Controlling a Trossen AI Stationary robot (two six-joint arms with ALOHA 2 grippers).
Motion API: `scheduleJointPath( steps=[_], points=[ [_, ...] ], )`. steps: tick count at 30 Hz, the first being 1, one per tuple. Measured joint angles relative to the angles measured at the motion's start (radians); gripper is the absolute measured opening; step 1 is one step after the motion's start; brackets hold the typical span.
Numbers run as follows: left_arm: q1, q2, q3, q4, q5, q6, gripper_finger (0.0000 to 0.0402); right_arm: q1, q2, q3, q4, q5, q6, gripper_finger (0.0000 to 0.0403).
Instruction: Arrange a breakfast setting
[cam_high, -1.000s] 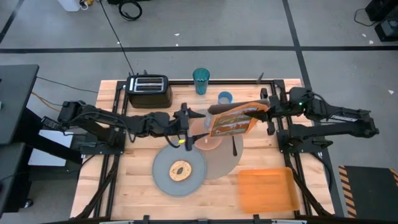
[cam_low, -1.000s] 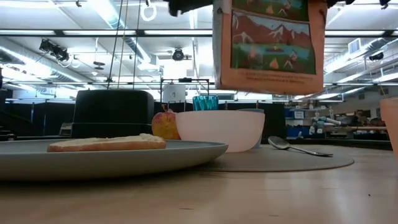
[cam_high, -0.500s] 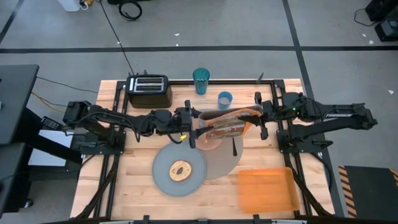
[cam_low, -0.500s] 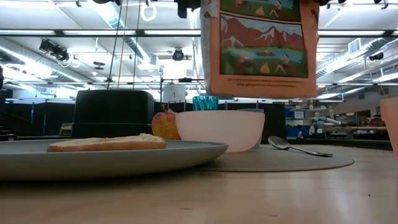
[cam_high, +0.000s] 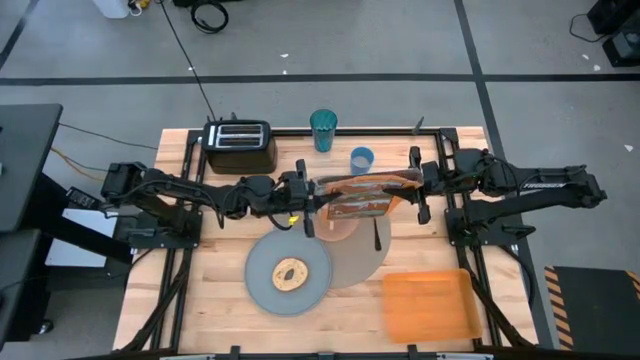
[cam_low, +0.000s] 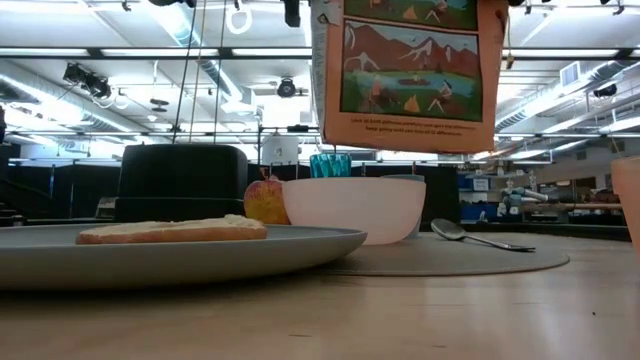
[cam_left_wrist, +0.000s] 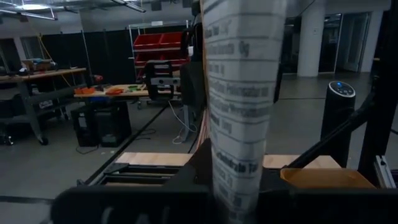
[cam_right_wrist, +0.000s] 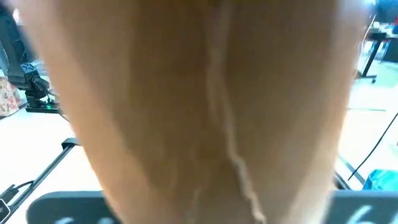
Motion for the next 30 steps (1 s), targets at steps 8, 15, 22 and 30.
scheduleJointPath(
  steps=[8, 15, 22, 30],
  points=[
    [-0.033, -0.101, 0.0, 0.009, -0.001, 0.063, 0.0008, 0.0, -0.096, 0.07, 0.008, 0.006, -0.033, 0.0184],
    [-0.081, -0.248, 0.0, 0.018, 0.005, 0.087, 0.0007, 0.0, -0.185, 0.082, -0.065, 0.018, -0.034, 0.0282],
    [-0.127, -0.338, 0.0, 0.134, 0.005, 0.116, 0.0007, 0.0, -0.192, 0.0, -0.112, 0.016, 0.02, 0.0337],
    [-0.13, -0.318, 0.001, 0.234, 0.052, 0.129, 0.0007, 0.0, -0.04, -0.305, 0.513, -0.007, 0.019, 0.0371]
  ],
)
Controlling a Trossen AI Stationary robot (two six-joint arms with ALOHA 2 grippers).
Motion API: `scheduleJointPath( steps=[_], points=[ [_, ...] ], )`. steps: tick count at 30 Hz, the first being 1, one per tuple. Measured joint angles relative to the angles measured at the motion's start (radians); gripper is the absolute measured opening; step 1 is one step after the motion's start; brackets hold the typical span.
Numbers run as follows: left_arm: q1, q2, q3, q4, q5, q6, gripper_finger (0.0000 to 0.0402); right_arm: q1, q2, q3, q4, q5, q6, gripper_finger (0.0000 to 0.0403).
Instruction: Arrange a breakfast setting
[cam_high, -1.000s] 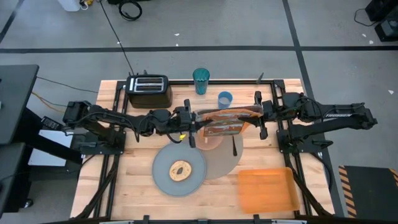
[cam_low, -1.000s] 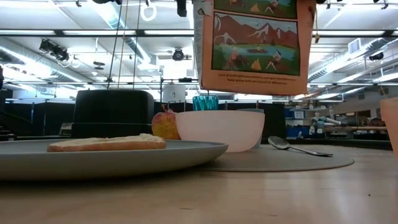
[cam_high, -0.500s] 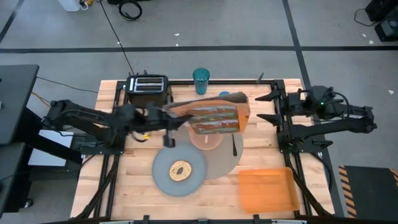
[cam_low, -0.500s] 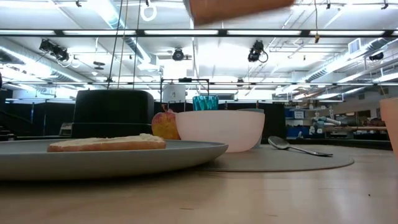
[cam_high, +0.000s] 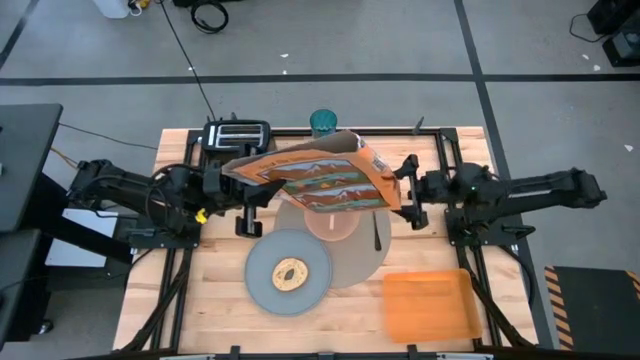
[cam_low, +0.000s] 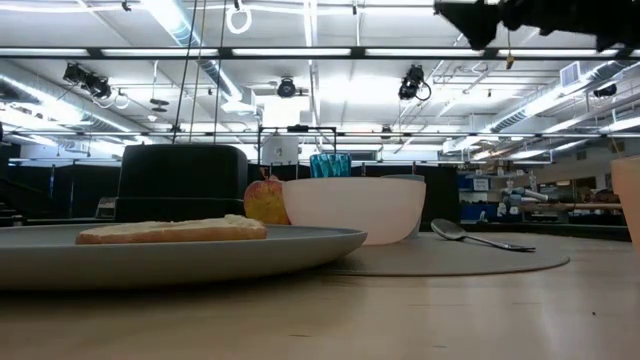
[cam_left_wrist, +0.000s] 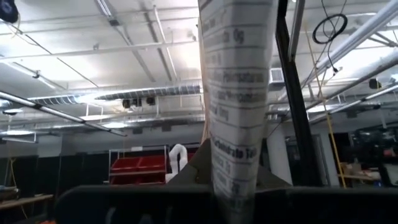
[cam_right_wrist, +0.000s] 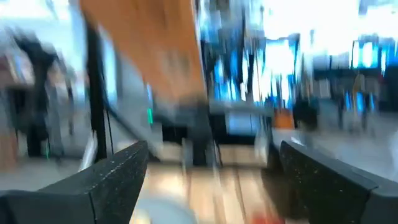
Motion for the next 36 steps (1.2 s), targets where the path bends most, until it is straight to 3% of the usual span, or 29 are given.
scheduleJointPath(
  steps=[3, 6, 9, 16, 26, 36],
  points=[
    [0.0, 0.021, 0.0, 0.022, 0.0, 0.001, 0.0007, 0.001, 0.092, -0.074, 0.362, -0.062, -0.002, 0.0377],
    [0.008, 0.026, 0.0, 0.045, 0.001, 0.002, 0.0008, 0.003, 0.17, -0.083, 0.563, -0.139, 0.005, 0.0378],
    [0.028, 0.042, 0.0, 0.064, 0.002, 0.0, 0.0008, 0.022, 0.232, -0.055, 0.588, -0.152, -0.014, 0.0378],
    [0.044, 0.081, 0.0, 0.103, 0.002, -0.022, 0.001, 0.065, 0.33, 0.021, 0.598, 0.014, -0.063, 0.0378],
    [0.036, 0.093, 0.0, 0.146, 0.06, -0.052, 0.0012, 0.087, 0.367, 0.049, 0.657, 0.143, -0.058, 0.0378],
    [0.038, 0.158, 0.001, 0.183, 0.074, -0.044, 0.0012, 0.088, 0.366, 0.049, 0.795, 0.022, -0.031, 0.0378]
  ],
)
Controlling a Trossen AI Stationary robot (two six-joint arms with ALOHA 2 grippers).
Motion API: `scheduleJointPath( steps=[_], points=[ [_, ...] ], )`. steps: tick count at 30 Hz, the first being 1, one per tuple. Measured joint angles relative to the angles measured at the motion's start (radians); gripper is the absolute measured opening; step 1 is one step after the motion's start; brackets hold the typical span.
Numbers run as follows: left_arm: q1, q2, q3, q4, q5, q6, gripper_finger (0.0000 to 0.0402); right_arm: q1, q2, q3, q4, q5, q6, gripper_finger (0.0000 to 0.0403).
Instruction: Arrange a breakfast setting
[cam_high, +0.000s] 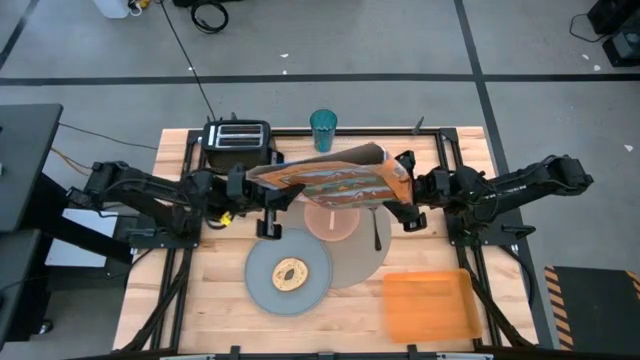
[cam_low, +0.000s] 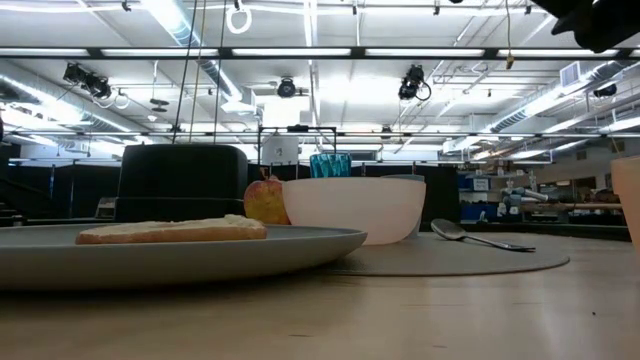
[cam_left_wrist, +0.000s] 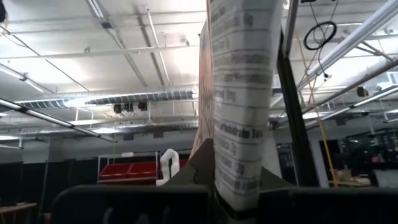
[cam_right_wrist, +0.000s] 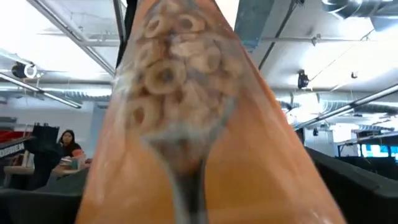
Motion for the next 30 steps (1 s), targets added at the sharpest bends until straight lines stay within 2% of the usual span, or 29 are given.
scheduleJointPath(
  steps=[5, 11, 15, 18, 26, 30],
  points=[
    [0.039, 0.068, 0.0, 0.1, 0.004, -0.002, 0.0012, 0.0, 0.004, -0.001, 0.0, 0.016, 0.028, 0.037],
    [0.081, 0.128, 0.0, 0.233, 0.01, -0.013, 0.0013, -0.001, 0.012, -0.001, -0.001, 0.042, 0.017, 0.0332],
    [0.1, 0.132, -0.001, 0.276, 0.039, -0.054, 0.0012, -0.001, 0.016, -0.001, -0.006, 0.02, -0.003, 0.0316],
    [0.101, 0.135, -0.002, 0.318, 0.042, -0.062, 0.0009, -0.001, 0.016, -0.001, -0.005, -0.006, -0.005, 0.0317],
    [0.1, 0.132, -0.002, 0.337, 0.043, -0.061, 0.0009, -0.001, 0.017, 0.0, 0.014, -0.007, -0.005, 0.035],
    [0.1, 0.152, -0.002, 0.363, 0.068, -0.032, 0.0009, -0.001, 0.017, 0.0, 0.058, -0.014, -0.002, 0.0345]
  ],
)
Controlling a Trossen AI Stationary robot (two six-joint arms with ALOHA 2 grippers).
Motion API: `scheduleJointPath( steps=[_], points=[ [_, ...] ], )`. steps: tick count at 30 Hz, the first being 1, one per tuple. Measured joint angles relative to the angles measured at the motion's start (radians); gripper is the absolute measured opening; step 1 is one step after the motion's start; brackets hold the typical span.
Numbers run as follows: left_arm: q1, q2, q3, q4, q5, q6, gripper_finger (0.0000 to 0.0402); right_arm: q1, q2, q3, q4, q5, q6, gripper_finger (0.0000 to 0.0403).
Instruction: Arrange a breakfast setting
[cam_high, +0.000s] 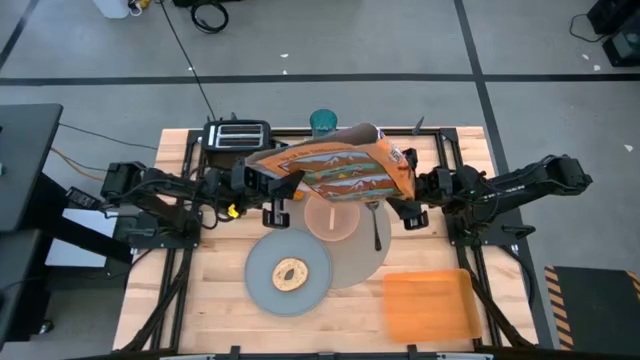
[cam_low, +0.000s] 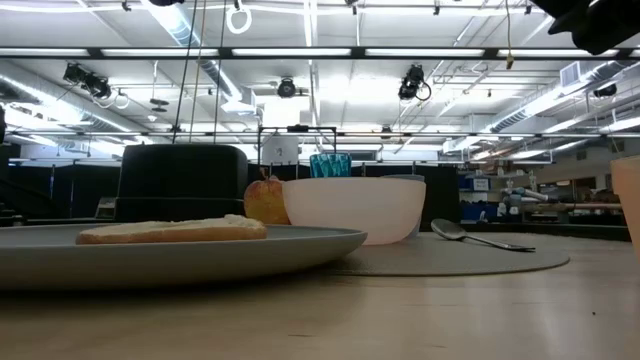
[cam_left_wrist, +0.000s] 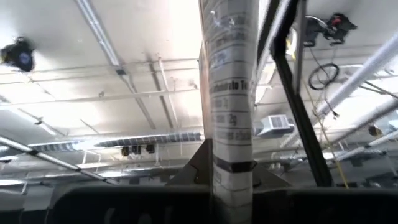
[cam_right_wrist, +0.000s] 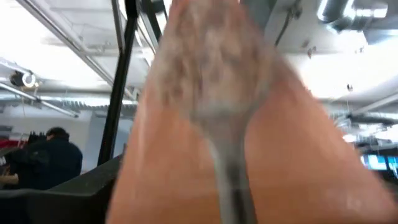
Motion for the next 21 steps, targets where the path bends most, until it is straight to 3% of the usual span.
scheduleJointPath(
  steps=[7, 12, 21],
  points=[
    [0.035, 0.073, 0.045, 0.078, 0.054, -0.012, 0.0011, -0.002, 0.0, 0.0, 0.074, -0.024, -0.065, 0.0302],
    [0.057, 0.087, 0.108, 0.058, 0.144, -0.08, 0.0011, -0.001, -0.001, 0.002, 0.087, -0.077, -0.093, 0.0295],
    [0.043, 0.127, 0.169, 0.013, 0.152, -0.036, 0.0012, -0.002, -0.001, 0.0, 0.126, -0.07, -0.093, 0.028]
  ],
)
